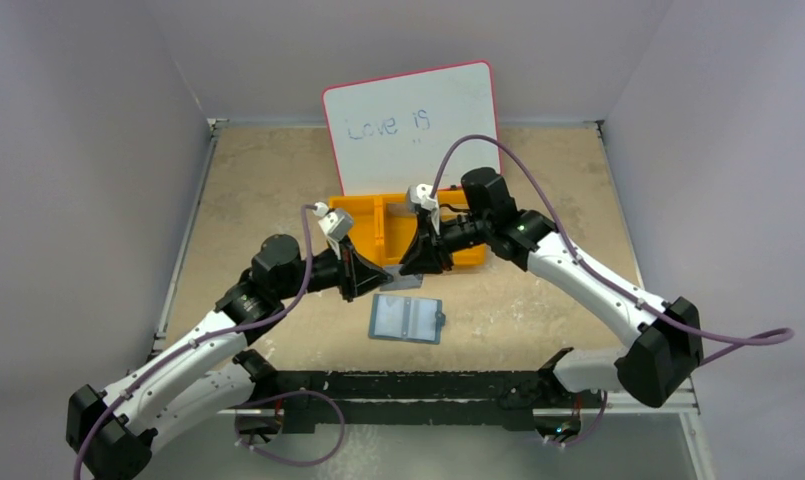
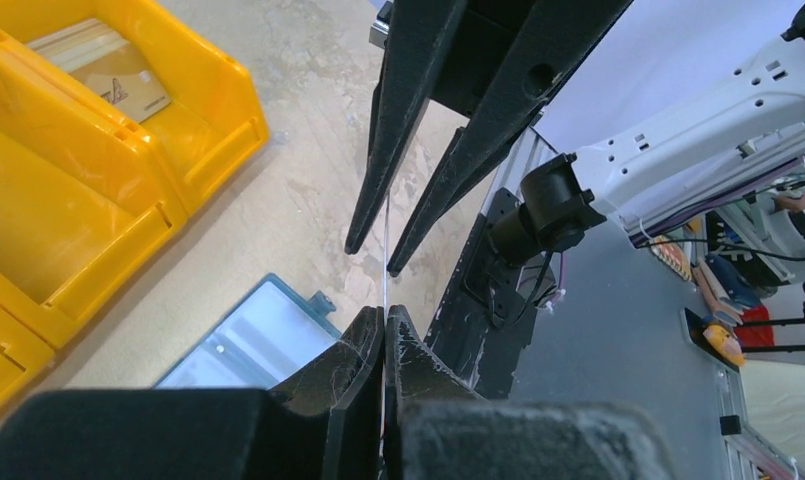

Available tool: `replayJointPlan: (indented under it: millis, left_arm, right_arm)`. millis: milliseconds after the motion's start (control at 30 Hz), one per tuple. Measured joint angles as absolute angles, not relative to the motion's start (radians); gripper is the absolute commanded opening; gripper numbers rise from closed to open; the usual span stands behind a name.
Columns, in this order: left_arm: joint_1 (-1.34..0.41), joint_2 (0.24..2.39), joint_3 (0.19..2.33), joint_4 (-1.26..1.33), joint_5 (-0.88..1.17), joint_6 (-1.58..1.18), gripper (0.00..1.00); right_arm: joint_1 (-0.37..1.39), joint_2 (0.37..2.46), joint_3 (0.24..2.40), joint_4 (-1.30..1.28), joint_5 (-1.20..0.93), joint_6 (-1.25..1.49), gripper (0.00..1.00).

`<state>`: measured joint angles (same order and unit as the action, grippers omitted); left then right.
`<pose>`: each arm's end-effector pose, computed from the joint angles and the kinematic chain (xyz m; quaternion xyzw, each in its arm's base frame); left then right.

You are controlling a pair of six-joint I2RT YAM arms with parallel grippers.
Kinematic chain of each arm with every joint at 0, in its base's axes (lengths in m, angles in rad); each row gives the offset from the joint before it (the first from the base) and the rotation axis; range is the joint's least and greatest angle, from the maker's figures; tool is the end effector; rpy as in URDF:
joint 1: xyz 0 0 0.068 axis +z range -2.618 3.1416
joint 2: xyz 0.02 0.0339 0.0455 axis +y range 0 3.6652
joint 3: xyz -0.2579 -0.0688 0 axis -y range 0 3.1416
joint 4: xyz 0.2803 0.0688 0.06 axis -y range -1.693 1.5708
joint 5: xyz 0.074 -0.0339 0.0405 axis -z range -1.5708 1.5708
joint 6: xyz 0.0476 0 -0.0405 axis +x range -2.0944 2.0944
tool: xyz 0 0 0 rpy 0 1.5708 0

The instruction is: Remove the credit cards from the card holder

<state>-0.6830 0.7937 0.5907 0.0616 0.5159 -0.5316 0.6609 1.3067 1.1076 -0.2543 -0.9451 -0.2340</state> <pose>0.1714 -0.1697 0.2834 0.2219 0.7156 -0.5198 0.4104 0.2375 0.2336 0.3212 -0.5442 0.5763 0.4772 0.3795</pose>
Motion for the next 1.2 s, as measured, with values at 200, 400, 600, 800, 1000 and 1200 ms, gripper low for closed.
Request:
replayJointPlan:
  millis: [200, 400, 600, 800, 1000, 1200]
  left_arm:
    - [-0.683, 0.794, 0.591, 0.036, 0.501, -0.519, 0.00]
    - [-0.684, 0.793, 0.593, 0.021, 0.473, -0.489, 0.30]
    - [-0.686, 0.776, 0.609, -0.075, 0.314, -0.479, 0.71]
    - [-0.686, 0.698, 0.614, -0.197, 0.015, -0.508, 0.77]
    - [-0.686, 0.612, 0.614, -0.291, -0.224, -0.568, 0.80]
    - [-0.686, 0.569, 0.613, -0.334, -0.286, -0.594, 0.80]
  right_arm:
    - [0.661, 1.321, 1.113, -0.273, -0.980, -0.241, 0.01]
    - [0.661, 1.320, 1.113, -0.279, -0.990, -0.236, 0.00]
    - [0.661, 1.324, 1.113, -0.279, -0.973, -0.240, 0.00]
    - [0.659, 1.409, 1.158, -0.277, -0.825, -0.256, 0.00]
    - [0.583, 1.610, 1.333, -0.352, -0.732, -0.345, 0.00]
    - [0.507, 1.731, 1.489, -0.412, -0.697, -0.472, 0.00]
